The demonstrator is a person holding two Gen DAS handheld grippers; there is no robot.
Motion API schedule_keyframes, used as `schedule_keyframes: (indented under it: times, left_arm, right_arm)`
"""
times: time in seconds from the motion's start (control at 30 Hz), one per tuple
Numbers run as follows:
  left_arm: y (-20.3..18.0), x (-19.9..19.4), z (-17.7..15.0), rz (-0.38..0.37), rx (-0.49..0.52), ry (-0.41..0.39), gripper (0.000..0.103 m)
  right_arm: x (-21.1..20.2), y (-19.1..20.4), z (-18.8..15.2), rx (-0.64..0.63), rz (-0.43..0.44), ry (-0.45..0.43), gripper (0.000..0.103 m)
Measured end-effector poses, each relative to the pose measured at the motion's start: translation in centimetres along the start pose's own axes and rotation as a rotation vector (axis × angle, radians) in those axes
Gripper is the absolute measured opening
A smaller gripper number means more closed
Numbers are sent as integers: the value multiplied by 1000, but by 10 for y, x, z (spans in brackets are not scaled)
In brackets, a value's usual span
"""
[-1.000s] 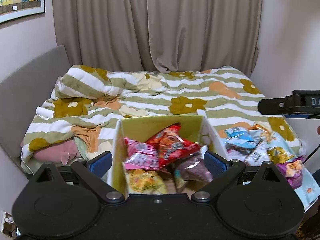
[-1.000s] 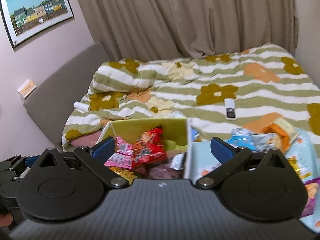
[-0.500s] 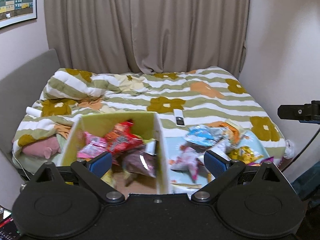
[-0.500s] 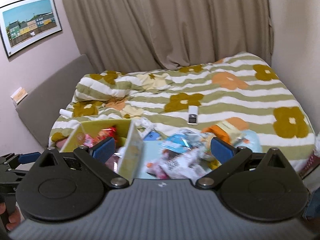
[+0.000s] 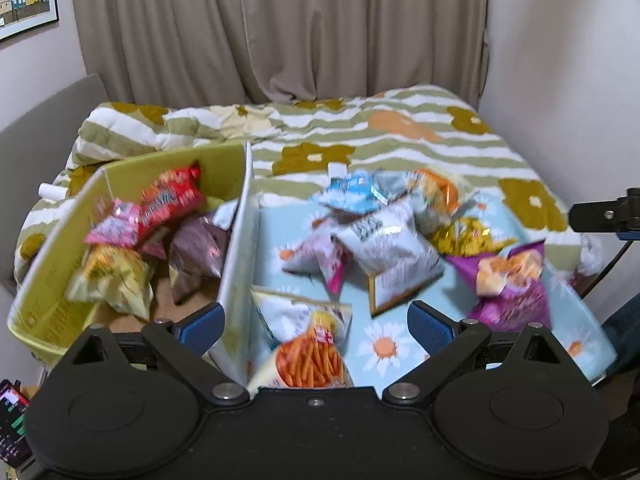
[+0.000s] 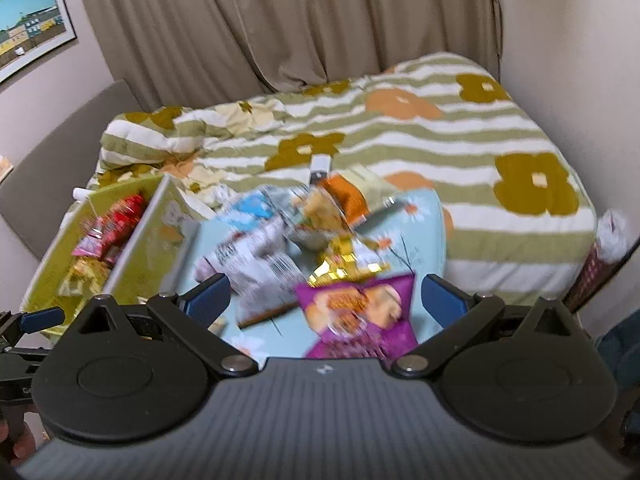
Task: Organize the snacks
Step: 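Move both tools back toward the remaining snack bags, then grasp cheese sticks bag with left tool while right tool grasps purple bag, lift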
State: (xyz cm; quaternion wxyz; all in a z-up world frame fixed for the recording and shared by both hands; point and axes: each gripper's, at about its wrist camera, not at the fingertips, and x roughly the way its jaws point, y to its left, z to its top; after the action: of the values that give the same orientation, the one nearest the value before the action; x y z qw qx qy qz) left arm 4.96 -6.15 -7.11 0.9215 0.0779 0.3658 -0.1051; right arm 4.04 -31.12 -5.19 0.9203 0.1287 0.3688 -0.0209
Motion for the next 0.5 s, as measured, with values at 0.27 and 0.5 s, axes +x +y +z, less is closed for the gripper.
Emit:
schedule_keyframes:
  times: [0.27,0.5]
  left_arm:
    - [-16,44,-27,70,41,30,99]
    - [-19,81,-38,107,60,82,91]
  right_arm:
    - [39,-20,-30,5,-9,50,103]
    - [73,-23,-39,9,-20,64,103]
